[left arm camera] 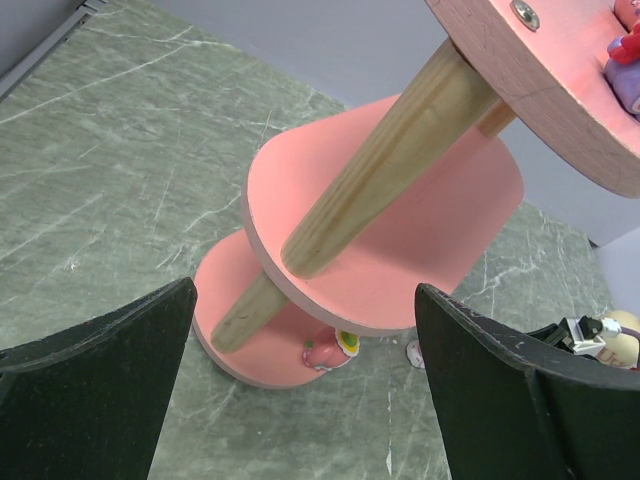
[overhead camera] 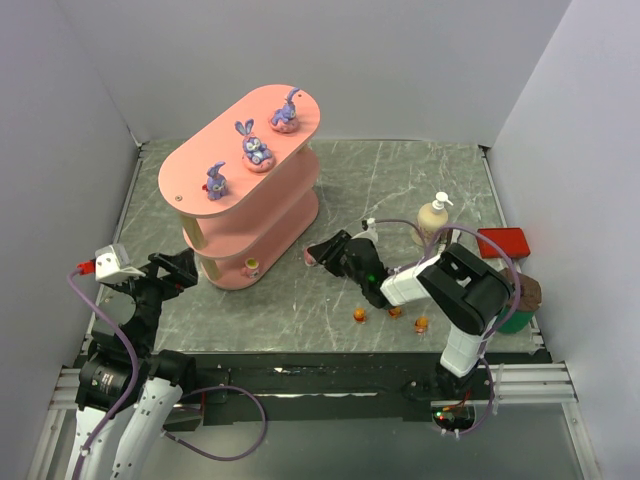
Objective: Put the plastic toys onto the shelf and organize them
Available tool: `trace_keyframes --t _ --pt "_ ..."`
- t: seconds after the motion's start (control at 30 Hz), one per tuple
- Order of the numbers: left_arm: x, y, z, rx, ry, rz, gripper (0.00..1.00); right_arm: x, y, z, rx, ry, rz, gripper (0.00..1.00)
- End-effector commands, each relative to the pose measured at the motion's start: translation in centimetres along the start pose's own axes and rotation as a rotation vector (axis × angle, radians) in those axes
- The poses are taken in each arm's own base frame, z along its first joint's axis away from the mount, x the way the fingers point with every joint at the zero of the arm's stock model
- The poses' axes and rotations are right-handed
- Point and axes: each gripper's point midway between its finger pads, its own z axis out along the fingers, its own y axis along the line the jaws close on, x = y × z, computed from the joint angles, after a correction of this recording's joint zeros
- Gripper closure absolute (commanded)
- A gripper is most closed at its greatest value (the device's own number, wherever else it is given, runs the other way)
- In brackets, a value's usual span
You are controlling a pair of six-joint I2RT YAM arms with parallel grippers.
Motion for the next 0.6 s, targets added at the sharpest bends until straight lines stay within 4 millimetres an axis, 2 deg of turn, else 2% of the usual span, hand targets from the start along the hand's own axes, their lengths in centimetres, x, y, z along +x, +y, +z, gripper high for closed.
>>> trace_keyframes --t 0.0,0.33,0.57 --pt "-0.8 -0.2 -0.1 0.005 -0.031 -0.014 0.04 -1.8 4.2 0.2 -0.072 -0.099 0.029 0.64" --pt "-0.9 -0.3 -0.2 0.009 -0.034 -0.017 0.04 -1.5 7.5 1.1 -0.129 -0.135 0.026 0.64" --pt "-0.8 -0.3 -0.1 0.006 -0.03 -0.012 0.04 -1.4 8.7 2.3 -0.132 -0.154 0.029 0.64"
